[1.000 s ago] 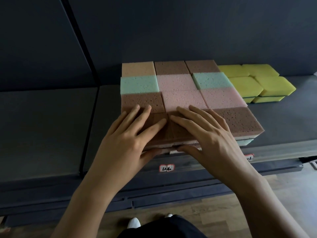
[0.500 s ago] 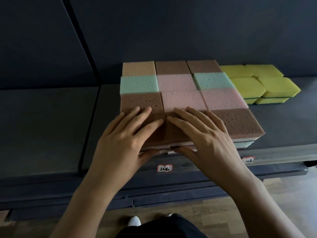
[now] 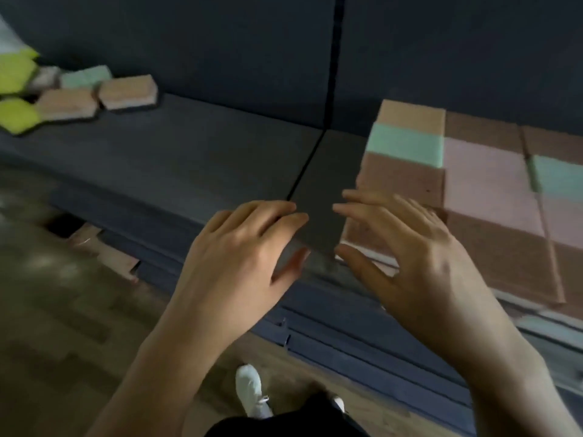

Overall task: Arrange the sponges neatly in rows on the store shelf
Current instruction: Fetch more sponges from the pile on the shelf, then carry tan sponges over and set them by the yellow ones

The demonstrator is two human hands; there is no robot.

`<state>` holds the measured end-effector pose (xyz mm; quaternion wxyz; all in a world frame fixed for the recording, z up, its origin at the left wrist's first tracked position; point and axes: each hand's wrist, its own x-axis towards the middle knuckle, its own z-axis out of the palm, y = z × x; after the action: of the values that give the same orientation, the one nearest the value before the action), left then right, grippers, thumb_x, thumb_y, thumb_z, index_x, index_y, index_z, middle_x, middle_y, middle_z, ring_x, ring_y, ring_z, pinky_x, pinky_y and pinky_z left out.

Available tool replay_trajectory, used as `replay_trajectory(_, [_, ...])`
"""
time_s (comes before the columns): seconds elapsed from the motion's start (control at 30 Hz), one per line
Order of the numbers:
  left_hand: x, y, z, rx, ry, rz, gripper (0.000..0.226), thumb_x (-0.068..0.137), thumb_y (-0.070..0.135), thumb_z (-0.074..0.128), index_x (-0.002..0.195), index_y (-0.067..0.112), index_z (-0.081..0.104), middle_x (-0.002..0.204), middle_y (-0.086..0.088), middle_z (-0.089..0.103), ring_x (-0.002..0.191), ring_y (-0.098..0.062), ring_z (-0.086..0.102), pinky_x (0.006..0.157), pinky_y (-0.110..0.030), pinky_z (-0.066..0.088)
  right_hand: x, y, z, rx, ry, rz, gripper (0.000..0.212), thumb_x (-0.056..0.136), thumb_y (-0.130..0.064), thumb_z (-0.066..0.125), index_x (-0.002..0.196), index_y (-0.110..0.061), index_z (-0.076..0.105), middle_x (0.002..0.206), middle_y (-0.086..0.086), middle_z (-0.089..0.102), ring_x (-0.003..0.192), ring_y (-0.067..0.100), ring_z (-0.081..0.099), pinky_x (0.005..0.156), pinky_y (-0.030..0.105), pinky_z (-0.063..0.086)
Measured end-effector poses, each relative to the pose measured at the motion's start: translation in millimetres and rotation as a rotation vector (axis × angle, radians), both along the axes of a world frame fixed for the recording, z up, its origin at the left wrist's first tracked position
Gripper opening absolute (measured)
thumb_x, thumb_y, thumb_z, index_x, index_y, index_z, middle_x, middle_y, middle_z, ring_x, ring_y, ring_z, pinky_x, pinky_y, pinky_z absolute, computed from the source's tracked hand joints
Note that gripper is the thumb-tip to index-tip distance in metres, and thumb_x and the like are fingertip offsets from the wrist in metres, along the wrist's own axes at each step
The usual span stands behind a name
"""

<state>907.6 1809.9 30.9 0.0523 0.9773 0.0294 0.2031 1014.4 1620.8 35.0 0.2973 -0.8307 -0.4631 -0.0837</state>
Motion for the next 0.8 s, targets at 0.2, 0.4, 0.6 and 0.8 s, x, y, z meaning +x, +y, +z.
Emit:
replay_trajectory(0.2, [-48.5,58.7,-3.8,-0.039,0.051,0.217,0.035,0.09,0.038,0.062,0.118,0.018,0.065,0.12,0.004,0.065,0.106,-0.017,0.062,0.087,-0.034,0.047,-24.4,83.1,-2.6,-0.024,-0.001,0.142,0.041,0.093,-0.034,0.063,0.132,-0.02,0.059,0.135,-0.005,0.057,0.127,0.015,0.052,0.102,0.037,0.046])
replay_trajectory(0.4, [-87.3,144.0,-4.1,-0.068,0.01,0.3,0.031,0.089,0.038,0.061,0.115,0.022,0.064,0.112,0.009,0.065,0.099,-0.015,0.064,0.079,-0.036,0.051,-50.2,184.0,-8.7,-0.06,-0.064,0.152,0.041,0.093,-0.032,0.066,0.131,-0.019,0.058,0.133,-0.004,0.059,0.124,0.015,0.054,0.099,0.031,0.042])
replay_trajectory(0.6, [-118.4,248.4,-1.8,-0.008,-0.008,0.381,0.028,0.085,0.036,0.066,0.109,0.023,0.064,0.104,0.01,0.066,0.091,-0.014,0.065,0.074,-0.031,0.048,-72.7,297.6,-8.1,-0.061,-0.086,0.169,0.041,0.091,-0.039,0.061,0.129,-0.022,0.059,0.129,-0.006,0.061,0.118,0.018,0.058,0.092,0.038,0.05])
replay_trajectory(0.8, [-102.6,335.7,8.3,0.049,0.024,0.355,0.033,0.082,0.035,0.067,0.113,0.022,0.064,0.104,0.006,0.066,0.094,-0.017,0.065,0.073,-0.033,0.05,-70.6,396.7,1.8,-0.097,-0.085,0.168,0.044,0.089,-0.035,0.068,0.13,-0.023,0.059,0.129,-0.003,0.062,0.119,0.021,0.058,0.094,0.04,0.049])
